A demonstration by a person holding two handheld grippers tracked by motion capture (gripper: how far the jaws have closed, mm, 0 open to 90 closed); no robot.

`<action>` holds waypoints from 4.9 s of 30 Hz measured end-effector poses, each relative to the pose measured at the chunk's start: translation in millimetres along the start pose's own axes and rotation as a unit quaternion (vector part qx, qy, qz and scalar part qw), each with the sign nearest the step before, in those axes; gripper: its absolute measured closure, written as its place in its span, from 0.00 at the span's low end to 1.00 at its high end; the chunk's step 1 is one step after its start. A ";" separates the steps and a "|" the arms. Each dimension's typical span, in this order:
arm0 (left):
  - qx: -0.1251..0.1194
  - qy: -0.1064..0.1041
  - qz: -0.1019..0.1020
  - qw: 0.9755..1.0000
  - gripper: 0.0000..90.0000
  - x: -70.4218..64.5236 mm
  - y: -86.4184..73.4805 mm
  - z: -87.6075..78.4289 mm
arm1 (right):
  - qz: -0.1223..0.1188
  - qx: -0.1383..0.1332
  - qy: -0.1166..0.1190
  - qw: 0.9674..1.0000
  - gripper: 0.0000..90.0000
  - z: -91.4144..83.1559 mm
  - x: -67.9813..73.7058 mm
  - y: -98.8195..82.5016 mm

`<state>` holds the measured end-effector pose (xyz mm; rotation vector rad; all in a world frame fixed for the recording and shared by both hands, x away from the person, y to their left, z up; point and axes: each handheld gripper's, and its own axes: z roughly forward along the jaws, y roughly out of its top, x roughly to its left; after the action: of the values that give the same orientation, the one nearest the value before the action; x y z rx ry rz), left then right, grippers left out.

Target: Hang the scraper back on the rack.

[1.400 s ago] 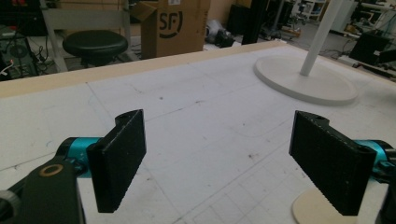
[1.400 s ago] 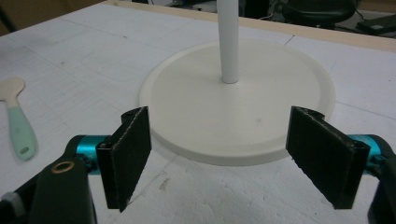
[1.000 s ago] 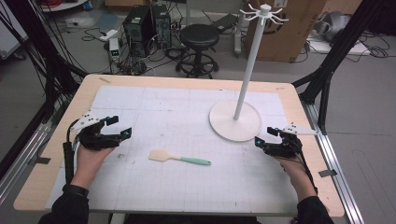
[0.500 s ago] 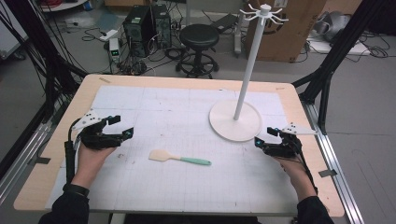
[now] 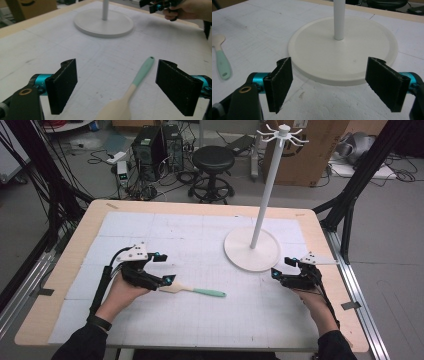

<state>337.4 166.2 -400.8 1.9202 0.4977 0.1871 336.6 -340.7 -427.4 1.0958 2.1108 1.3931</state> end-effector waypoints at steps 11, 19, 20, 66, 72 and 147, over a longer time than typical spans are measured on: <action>0.114 -0.047 0.074 0.990 0.28 -17.2 -3.3 54.8 | -0.004 0.003 0.003 1.000 0.24 1.1 0.9 -0.2; 0.143 -0.064 0.082 0.984 0.56 -10.4 -7.9 62.7 | -0.006 0.004 0.004 1.000 0.24 1.8 1.1 -0.4; 0.140 -0.066 0.075 0.985 0.56 -9.0 -8.6 62.8 | -0.006 0.004 0.004 1.000 0.24 1.8 1.1 -0.4; 0.129 -0.028 0.032 0.991 0.90 -10.7 17.7 37.0 | -0.011 0.005 0.014 1.000 0.24 4.3 2.4 0.7; 0.082 -0.026 -0.011 0.996 0.90 -9.5 70.0 10.0 | -0.008 0.002 0.014 1.000 0.24 3.8 2.2 0.9; -0.023 0.007 0.051 0.998 0.90 2.8 316.7 5.7 | -0.004 0.007 0.024 1.000 0.24 3.6 1.7 0.2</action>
<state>422.3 60.8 -114.4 1.9014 0.4003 0.2759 338.0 -337.2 -428.6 1.0677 2.1600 1.4146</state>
